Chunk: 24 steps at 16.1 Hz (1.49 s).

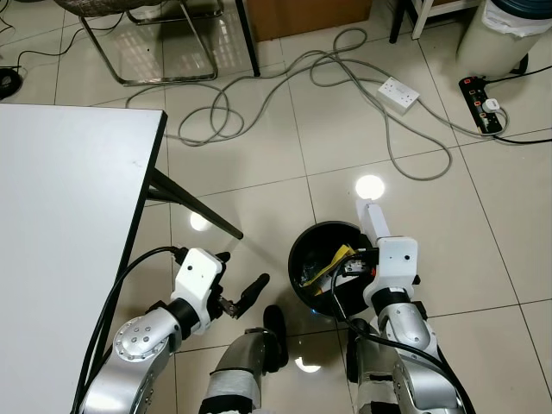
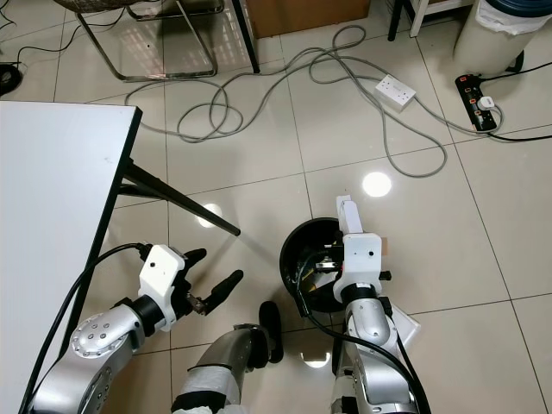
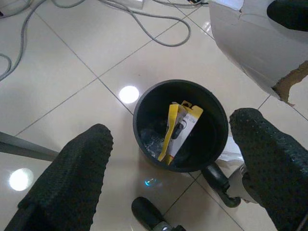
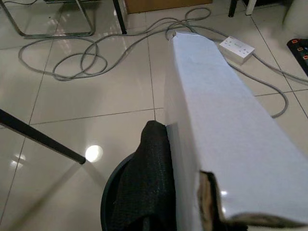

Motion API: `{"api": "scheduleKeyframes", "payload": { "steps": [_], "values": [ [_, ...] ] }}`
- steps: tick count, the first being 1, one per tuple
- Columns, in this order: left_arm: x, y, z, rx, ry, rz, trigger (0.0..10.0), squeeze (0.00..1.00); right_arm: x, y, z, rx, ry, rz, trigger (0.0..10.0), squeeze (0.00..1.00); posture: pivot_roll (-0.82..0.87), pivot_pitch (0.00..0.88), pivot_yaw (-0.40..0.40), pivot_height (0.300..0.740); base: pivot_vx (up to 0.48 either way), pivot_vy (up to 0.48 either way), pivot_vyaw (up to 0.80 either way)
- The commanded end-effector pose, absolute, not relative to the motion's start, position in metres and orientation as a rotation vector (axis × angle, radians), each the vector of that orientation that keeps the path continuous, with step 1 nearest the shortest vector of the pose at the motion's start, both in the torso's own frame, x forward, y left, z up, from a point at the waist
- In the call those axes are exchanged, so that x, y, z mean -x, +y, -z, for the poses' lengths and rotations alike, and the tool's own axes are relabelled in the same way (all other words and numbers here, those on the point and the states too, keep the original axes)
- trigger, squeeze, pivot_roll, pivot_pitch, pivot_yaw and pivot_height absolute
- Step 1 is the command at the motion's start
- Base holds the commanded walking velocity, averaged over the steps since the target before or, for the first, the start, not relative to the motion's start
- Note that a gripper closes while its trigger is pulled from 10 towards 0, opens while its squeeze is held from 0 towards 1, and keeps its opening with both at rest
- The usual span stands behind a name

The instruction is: Picking trash to rubbish bin

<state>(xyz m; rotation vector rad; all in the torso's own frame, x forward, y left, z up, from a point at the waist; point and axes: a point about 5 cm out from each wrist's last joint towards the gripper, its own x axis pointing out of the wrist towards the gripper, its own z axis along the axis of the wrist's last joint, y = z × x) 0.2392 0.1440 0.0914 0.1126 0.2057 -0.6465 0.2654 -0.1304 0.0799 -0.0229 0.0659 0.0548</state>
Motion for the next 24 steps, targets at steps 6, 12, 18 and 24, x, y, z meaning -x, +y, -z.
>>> {"api": "scheduleKeyframes", "payload": {
  "steps": [6, 12, 18, 24],
  "values": [
    [-0.231, 0.147, -0.083, -0.116, 0.258, 0.661, 10.0, 0.00, -0.258, -0.125, -0.069, 0.000, 0.104, -0.062, 10.0, 0.00, 0.06, 0.469, 0.209, 0.665, 0.000, 0.000, 0.00],
    [-0.231, 0.147, -0.083, -0.119, 0.259, 0.664, 10.0, 0.00, -0.258, -0.126, -0.068, 0.001, 0.105, -0.059, 10.0, 0.00, 0.06, 0.469, 0.209, 0.605, 0.000, 0.000, 0.00],
    [-0.229, 0.143, -0.086, -0.118, 0.250, 0.683, 10.0, 0.00, -0.256, -0.125, -0.066, 0.004, 0.102, -0.057, 10.0, 0.00, 0.07, 0.473, 0.218, 0.590, 0.000, 0.000, 0.00],
    [-0.226, 0.136, -0.090, -0.140, 0.231, 0.725, 10.0, 0.00, -0.254, -0.126, -0.064, 0.005, 0.106, -0.047, 10.0, 0.00, 0.07, 0.477, 0.223, 0.590, 0.000, 0.000, 0.00]
  ]
}}
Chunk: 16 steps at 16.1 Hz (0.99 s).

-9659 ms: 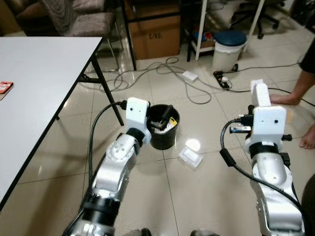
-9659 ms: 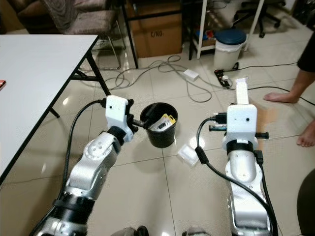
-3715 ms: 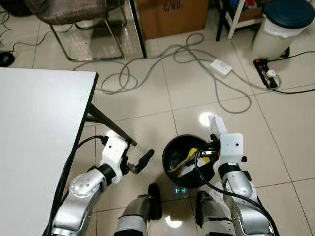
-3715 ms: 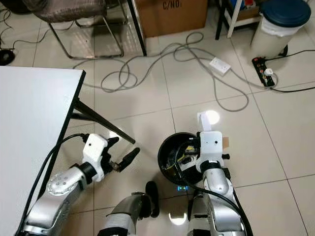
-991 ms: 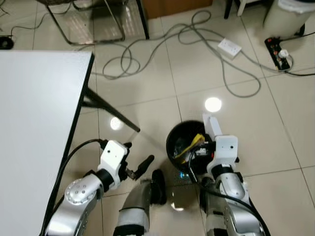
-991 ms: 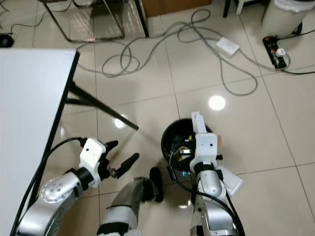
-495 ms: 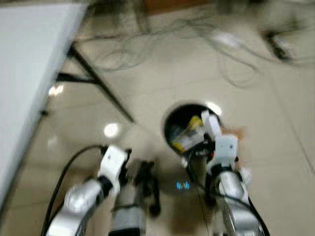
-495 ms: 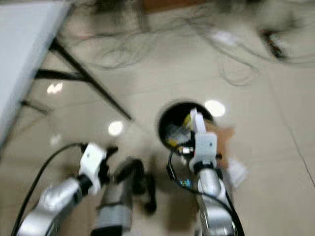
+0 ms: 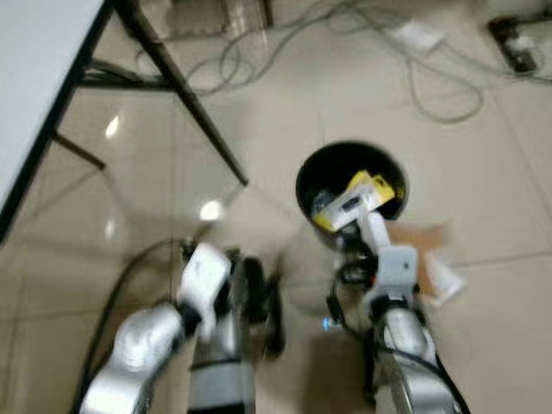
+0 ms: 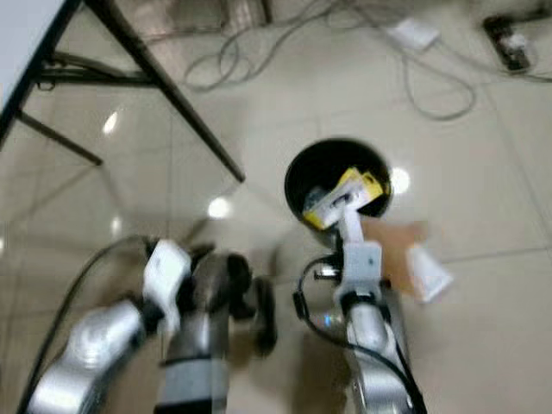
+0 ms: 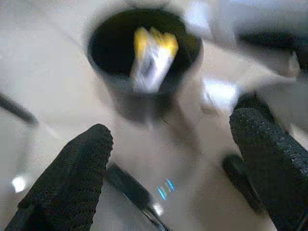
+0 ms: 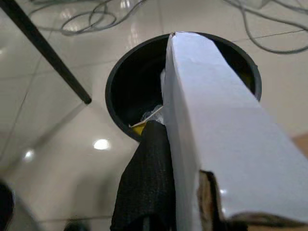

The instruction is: Picking trash to rubbish bin

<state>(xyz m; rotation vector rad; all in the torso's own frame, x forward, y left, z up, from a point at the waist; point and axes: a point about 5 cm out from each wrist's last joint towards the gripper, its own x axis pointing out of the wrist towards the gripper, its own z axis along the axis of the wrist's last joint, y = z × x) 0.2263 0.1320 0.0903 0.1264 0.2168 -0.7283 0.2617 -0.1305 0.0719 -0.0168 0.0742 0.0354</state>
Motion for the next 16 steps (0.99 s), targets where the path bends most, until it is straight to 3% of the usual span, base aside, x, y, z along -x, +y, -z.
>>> {"api": "scheduleKeyframes", "payload": {
  "steps": [1, 12, 16],
  "values": [
    [-0.226, 0.135, -0.090, -0.139, 0.230, 0.730, 10.0, 0.00, -0.254, -0.126, -0.063, 0.005, 0.106, -0.046, 10.0, 0.00, 0.07, 0.477, 0.223, 0.590, 0.000, 0.000, 0.00],
    [-0.216, 0.132, -0.094, -0.141, 0.233, 0.757, 10.0, 0.00, -0.252, -0.135, -0.058, 0.023, 0.123, -0.012, 10.0, 0.00, 0.09, 0.499, 0.241, 0.590, 0.000, 0.000, 0.00],
    [-0.212, 0.142, -0.095, -0.154, 0.251, 0.745, 10.0, 0.00, -0.271, -0.167, -0.069, 0.086, 0.087, 0.062, 10.0, 0.00, 0.12, 0.505, 0.259, 0.590, 0.000, 0.000, 0.00]
  ]
}}
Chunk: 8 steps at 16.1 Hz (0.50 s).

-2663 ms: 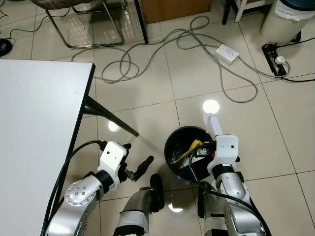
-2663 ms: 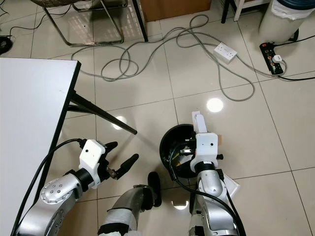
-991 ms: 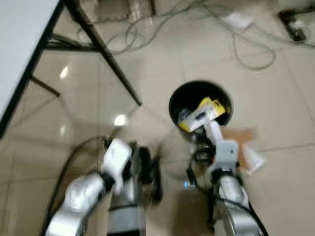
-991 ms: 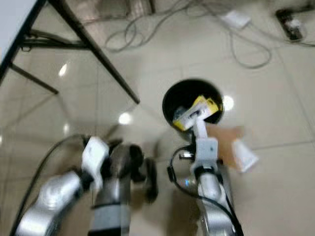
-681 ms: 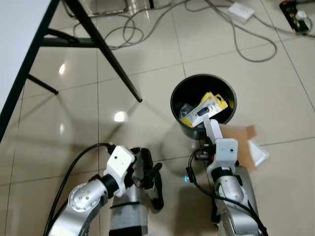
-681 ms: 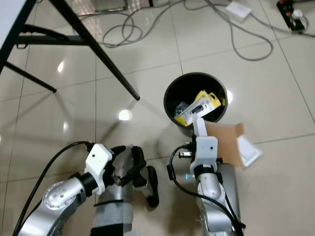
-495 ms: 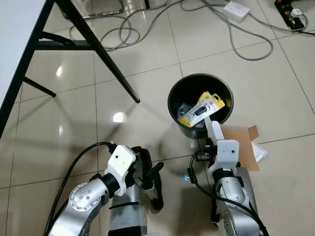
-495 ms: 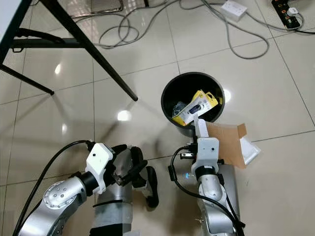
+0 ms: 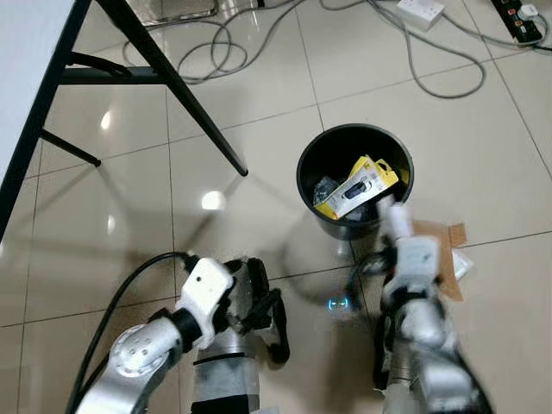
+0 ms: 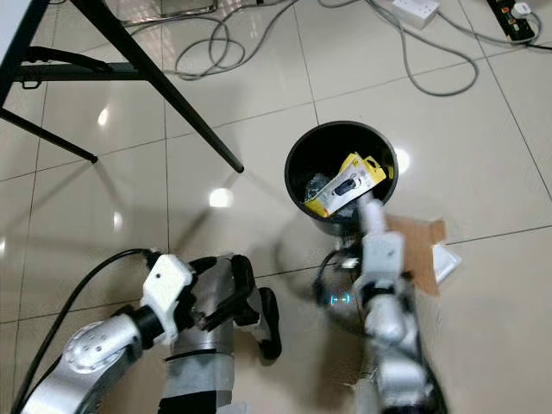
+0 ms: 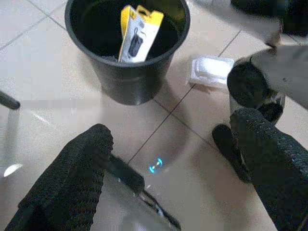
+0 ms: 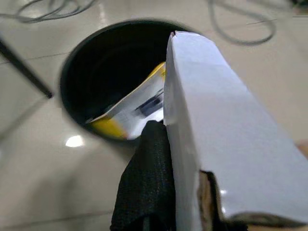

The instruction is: Picking trash to rubbish bin

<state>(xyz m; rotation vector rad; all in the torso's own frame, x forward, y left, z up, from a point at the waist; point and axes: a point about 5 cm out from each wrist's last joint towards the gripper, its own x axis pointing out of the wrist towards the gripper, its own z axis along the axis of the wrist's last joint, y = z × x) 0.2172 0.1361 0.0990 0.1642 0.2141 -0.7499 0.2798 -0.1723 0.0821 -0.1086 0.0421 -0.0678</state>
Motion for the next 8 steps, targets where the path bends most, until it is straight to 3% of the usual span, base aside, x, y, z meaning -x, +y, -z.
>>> {"api": "scheduleKeyframes", "payload": {
  "steps": [1, 3, 8],
  "values": [
    [-0.211, 0.143, -0.096, -0.155, 0.252, 0.744, 10.0, 0.00, -0.278, -0.179, -0.076, 0.103, 0.068, 0.099, 10.0, 0.00, 0.12, 0.506, 0.266, 0.590, 0.000, 0.000, 0.00],
    [-0.211, 0.144, -0.098, -0.160, 0.253, 0.745, 10.0, 0.00, -0.289, -0.196, -0.084, 0.127, 0.046, 0.147, 10.0, 0.00, 0.13, 0.510, 0.274, 0.590, 0.000, 0.000, 0.00],
    [-0.208, 0.152, -0.101, -0.171, 0.259, 0.715, 10.0, 0.00, -0.312, -0.209, -0.105, 0.176, -0.010, 0.153, 10.0, 0.00, 0.15, 0.523, 0.270, 0.590, 0.000, 0.000, 0.00]
  ]
}}
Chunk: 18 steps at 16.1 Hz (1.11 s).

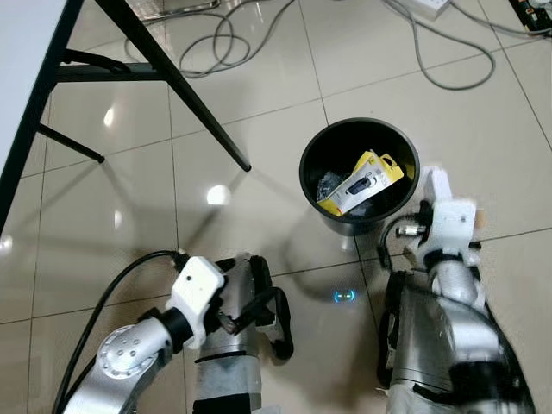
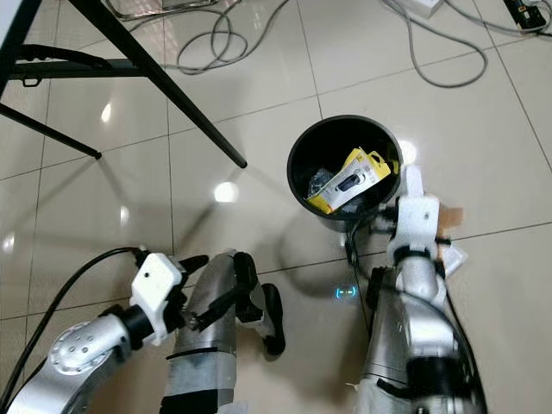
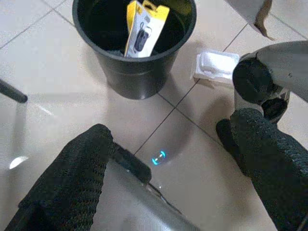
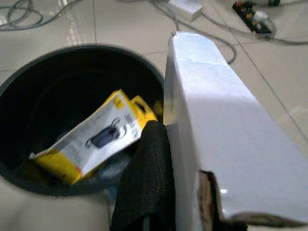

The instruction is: Picking trash to rubbish bin

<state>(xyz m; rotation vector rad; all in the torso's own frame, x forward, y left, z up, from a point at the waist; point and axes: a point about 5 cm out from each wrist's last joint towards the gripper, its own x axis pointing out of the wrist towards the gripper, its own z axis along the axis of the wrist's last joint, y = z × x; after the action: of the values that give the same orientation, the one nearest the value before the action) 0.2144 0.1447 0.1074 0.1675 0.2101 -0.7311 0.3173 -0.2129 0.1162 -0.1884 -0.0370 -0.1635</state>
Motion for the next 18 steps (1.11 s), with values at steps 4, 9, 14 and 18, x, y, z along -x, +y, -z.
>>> {"api": "scheduleKeyframes", "payload": {
  "steps": [4, 9, 14, 18],
  "values": [
    [-0.203, 0.158, -0.100, -0.165, 0.280, 0.674, 10.0, 0.00, -0.330, -0.222, -0.122, 0.215, -0.048, 0.179, 10.0, 0.00, 0.16, 0.533, 0.263, 0.590, 0.000, 0.000, 0.00],
    [-0.199, 0.161, -0.101, -0.158, 0.290, 0.650, 10.0, 0.00, -0.356, -0.233, -0.150, 0.275, -0.105, 0.182, 10.0, 0.00, 0.18, 0.541, 0.258, 0.590, 0.000, 0.000, 0.00],
    [-0.197, 0.161, -0.100, -0.159, 0.299, 0.637, 10.0, 0.00, -0.374, -0.222, -0.156, 0.309, -0.083, 0.118, 10.0, 0.00, 0.19, 0.546, 0.248, 0.590, 0.000, 0.000, 0.00],
    [-0.193, 0.165, -0.101, -0.163, 0.304, 0.606, 10.0, 0.00, -0.389, -0.193, -0.169, 0.309, -0.114, 0.027, 10.0, 0.00, 0.22, 0.547, 0.234, 0.590, 0.000, 0.000, 0.00]
  ]
}}
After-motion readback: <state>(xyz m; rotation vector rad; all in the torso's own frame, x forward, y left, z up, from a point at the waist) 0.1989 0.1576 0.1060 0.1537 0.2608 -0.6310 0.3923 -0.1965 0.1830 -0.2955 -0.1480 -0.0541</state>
